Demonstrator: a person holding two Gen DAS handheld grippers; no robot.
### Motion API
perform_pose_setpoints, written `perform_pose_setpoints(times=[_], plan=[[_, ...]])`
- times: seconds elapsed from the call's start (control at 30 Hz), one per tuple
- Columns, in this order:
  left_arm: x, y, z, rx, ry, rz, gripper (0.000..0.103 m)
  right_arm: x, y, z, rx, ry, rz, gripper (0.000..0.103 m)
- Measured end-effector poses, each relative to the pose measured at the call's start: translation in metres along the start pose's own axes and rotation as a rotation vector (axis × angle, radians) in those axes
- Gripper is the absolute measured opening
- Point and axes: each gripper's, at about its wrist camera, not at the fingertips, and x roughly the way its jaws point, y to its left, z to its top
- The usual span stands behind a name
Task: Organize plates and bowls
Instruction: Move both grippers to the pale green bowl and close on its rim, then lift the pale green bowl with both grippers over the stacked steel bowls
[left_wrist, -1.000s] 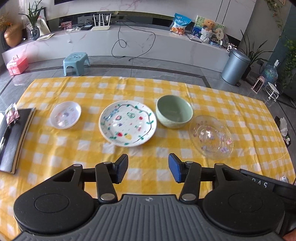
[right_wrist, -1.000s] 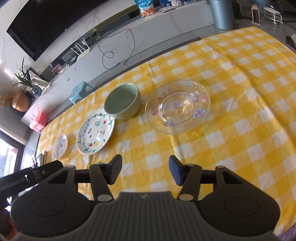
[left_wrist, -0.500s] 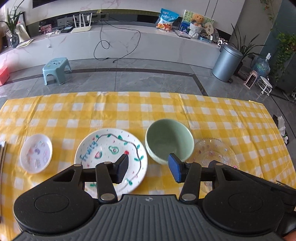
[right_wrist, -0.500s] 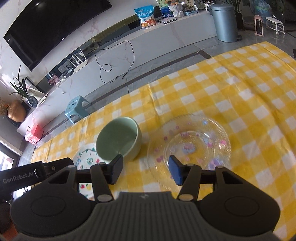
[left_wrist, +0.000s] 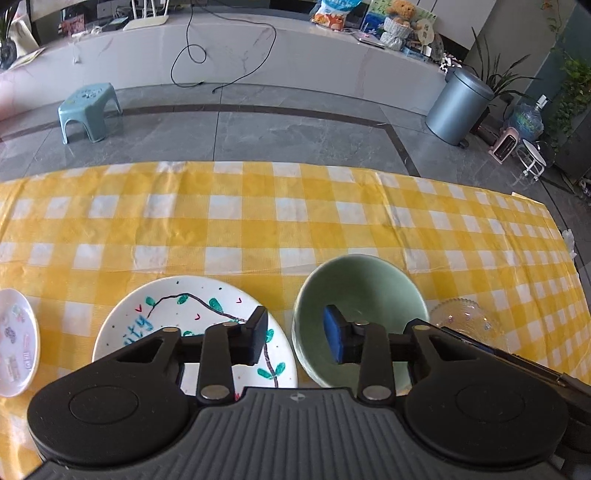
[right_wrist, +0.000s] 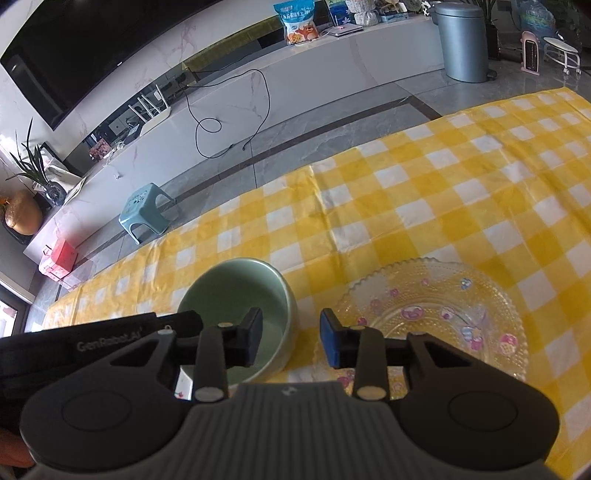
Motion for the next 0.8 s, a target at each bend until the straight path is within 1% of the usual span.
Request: perform_pose_setpoints(times=[0.03,0.07,0.1,0.17,0.23,0.27,0.33,0.53,0.7,0.8], plan=[[0.002,0.001,0.000,-0.002,0.002,-0.004,0.033,0.003,0.000,0.000,0.003,0.004,0.001,0.024],[0.003,0.001,0.000,-0.005,0.003,-0.009,0.029,0.006,0.001,0.001,0.008,0.007,0.002,0.022],[0.003,0.002,0.000,-0.007,0.004,-0.015,0.027,0.008,0.001,0.001,0.010,0.009,0.001,0.022],[0.004,0.003,0.001,-0.009,0.006,-0.020,0.015,0.012,0.002,0.000,0.013,0.014,0.000,0.016],[0.005,0.003,0.001,-0.006,0.005,-0.016,0.012,0.016,0.003,0.000,0.011,0.017,-0.009,0.014],[0.006,0.003,0.001,-0.005,0.004,-0.022,0.009,0.016,0.004,-0.001,0.008,0.016,-0.015,0.012],[0.007,0.001,0.001,0.004,0.002,-0.018,0.009,0.017,0.004,-0.001,0.008,0.014,-0.024,0.009],[0.005,-0.006,0.000,0.013,0.002,0.008,0.008,0.017,0.005,0.000,0.026,0.027,-0.037,0.007],[-0.015,-0.008,-0.005,-0.007,-0.012,-0.010,0.008,0.005,0.002,-0.004,0.045,0.031,-0.028,0.005],[-0.032,-0.012,-0.012,-0.008,-0.029,0.003,0.008,-0.008,0.002,-0.009,0.052,0.033,-0.021,0.005]])
